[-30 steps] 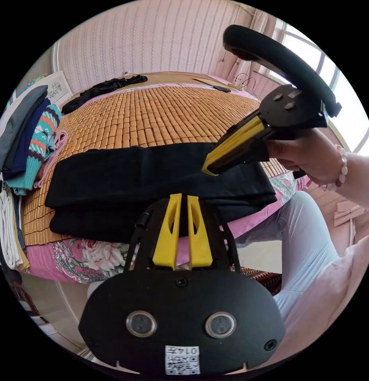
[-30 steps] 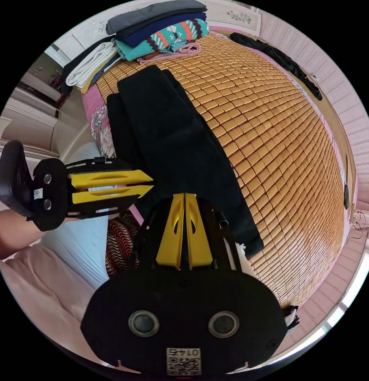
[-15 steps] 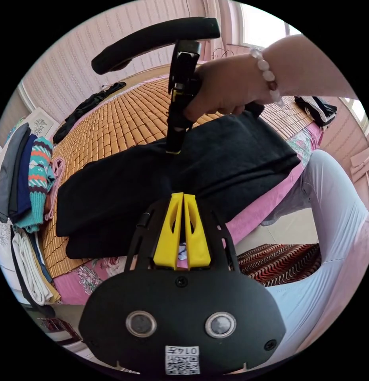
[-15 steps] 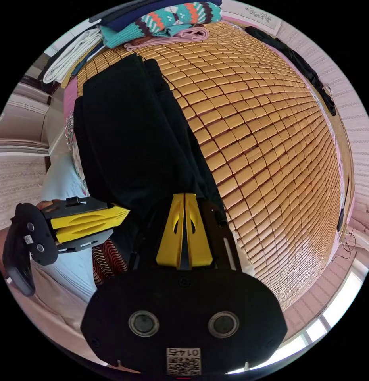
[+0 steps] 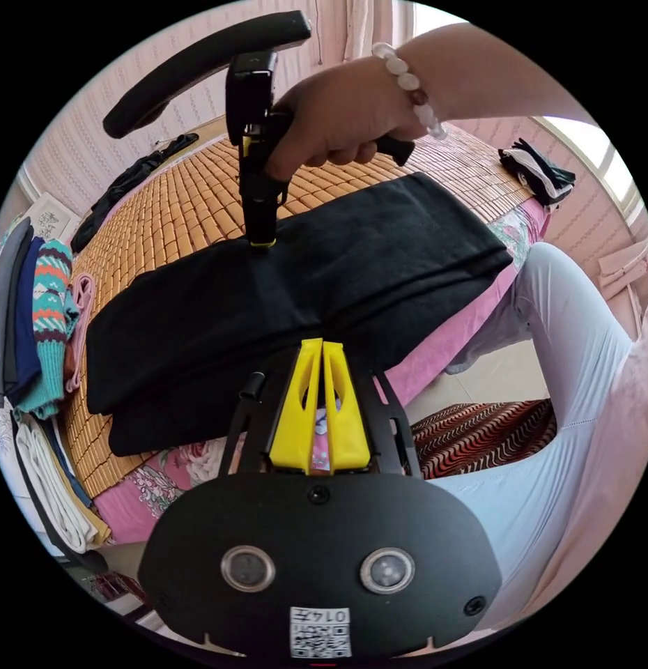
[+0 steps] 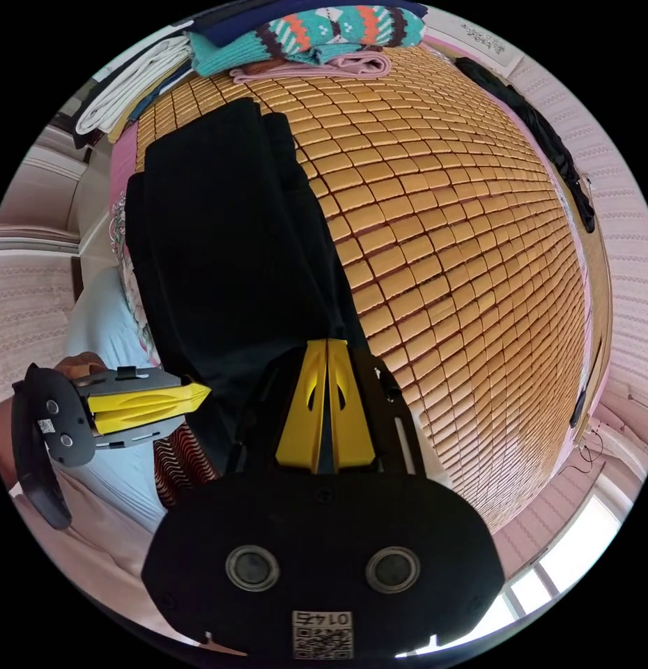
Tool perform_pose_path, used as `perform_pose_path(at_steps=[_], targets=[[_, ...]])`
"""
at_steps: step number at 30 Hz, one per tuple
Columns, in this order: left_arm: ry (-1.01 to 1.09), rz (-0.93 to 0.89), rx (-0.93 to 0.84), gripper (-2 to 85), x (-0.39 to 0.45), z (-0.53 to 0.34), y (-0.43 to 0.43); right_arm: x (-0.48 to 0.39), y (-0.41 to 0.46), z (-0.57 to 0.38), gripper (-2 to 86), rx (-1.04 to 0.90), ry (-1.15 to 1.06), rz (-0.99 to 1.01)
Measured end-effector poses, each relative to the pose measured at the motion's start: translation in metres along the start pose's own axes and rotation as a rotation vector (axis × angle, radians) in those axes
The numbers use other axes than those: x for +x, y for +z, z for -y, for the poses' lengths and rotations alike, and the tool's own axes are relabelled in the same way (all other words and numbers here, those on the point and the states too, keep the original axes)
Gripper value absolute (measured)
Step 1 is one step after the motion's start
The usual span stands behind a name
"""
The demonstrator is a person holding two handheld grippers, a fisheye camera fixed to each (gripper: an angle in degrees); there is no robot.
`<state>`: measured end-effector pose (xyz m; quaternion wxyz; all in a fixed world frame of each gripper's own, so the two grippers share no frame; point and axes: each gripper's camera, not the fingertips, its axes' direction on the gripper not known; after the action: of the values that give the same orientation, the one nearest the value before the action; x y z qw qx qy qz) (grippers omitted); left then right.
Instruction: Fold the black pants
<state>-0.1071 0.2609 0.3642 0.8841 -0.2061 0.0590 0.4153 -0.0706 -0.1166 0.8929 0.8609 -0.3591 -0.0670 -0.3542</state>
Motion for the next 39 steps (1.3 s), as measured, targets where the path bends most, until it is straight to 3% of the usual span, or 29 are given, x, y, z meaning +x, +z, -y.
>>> perform_pose_path(at_steps=[5,10,17,19,21,23,24,28,31,34,36,39], targets=[[-0.001,-0.047,0.002,-1.0,-0.001,0.001,0.007,0.004,0.010,-0.009,-0.5,-0.029,-0.072,-0.028],[-0.030,-0.029,0.018,-1.0,0.007,-0.002,0.012,0.028,0.019,-0.032,-0.4,-0.001,0.023,0.067],[-0.022,-0.012,-0.009,-1.0,0.016,0.003,0.013,0.036,0.032,-0.088,-0.6,0.086,0.060,-0.019],[-0.053,-0.043,-0.033,-0.9,0.014,0.006,0.010,0.051,0.030,-0.114,-0.7,0.149,0.159,0.049],[-0.068,-0.133,-0.024,-0.8,0.011,0.006,0.002,0.074,0.023,-0.170,-0.4,0.282,0.261,0.272],[-0.125,-0.329,0.080,-0.5,0.011,0.001,-0.010,0.090,0.023,-0.228,0.5,0.404,0.329,0.410],[-0.143,-0.345,0.112,-0.4,0.013,0.000,-0.014,0.100,0.028,-0.271,1.5,0.456,0.395,0.461],[-0.066,-0.186,0.236,6.7,0.062,0.004,-0.032,0.119,0.060,-0.396,9.9,0.482,0.653,0.423],[0.053,-0.207,0.200,11.1,0.106,0.021,-0.024,0.125,0.093,-0.461,13.2,0.397,0.796,0.394],[0.182,-0.204,0.148,12.7,0.144,0.037,-0.013,0.135,0.128,-0.491,10.8,0.346,0.841,0.559],[0.238,-0.188,0.128,14.8,0.161,0.047,-0.009,0.147,0.151,-0.506,5.4,0.352,0.821,0.786],[0.265,-0.169,0.109,16.2,0.176,0.062,-0.009,0.161,0.152,-0.528,3.3,0.412,0.818,0.866]])
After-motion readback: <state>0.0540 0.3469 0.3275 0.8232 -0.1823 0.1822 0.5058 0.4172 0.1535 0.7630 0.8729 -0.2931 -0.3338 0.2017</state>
